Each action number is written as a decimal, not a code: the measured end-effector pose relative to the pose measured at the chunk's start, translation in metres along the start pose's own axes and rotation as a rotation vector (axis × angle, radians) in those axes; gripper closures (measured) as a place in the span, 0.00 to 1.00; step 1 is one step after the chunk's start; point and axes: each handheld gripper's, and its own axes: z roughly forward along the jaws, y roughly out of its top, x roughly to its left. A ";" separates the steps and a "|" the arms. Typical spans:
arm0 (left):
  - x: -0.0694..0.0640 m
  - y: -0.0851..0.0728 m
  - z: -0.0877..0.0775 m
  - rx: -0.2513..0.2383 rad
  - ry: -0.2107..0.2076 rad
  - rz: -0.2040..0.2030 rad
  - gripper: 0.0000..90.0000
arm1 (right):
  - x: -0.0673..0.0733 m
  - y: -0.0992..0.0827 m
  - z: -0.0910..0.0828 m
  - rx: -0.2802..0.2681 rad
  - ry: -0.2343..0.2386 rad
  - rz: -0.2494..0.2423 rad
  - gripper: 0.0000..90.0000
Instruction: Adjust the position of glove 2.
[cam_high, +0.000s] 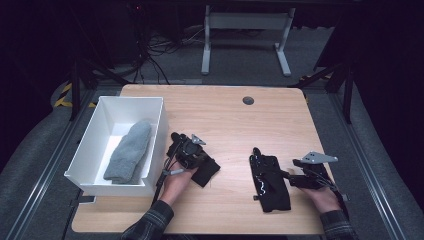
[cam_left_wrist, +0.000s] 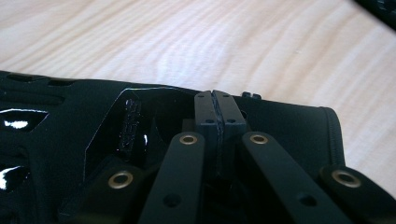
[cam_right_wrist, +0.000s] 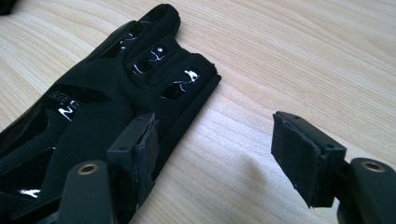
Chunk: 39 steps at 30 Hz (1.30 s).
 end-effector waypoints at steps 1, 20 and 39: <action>-0.002 0.000 0.000 0.004 -0.005 0.011 1.00 | 0.000 0.000 0.000 -0.001 0.001 0.000 0.36; -0.060 0.003 0.011 0.052 -0.233 0.155 1.00 | -0.001 0.001 -0.001 -0.006 -0.009 -0.003 0.36; -0.075 0.004 -0.012 0.024 -0.284 0.192 1.00 | -0.002 0.001 -0.001 -0.006 -0.014 0.002 0.36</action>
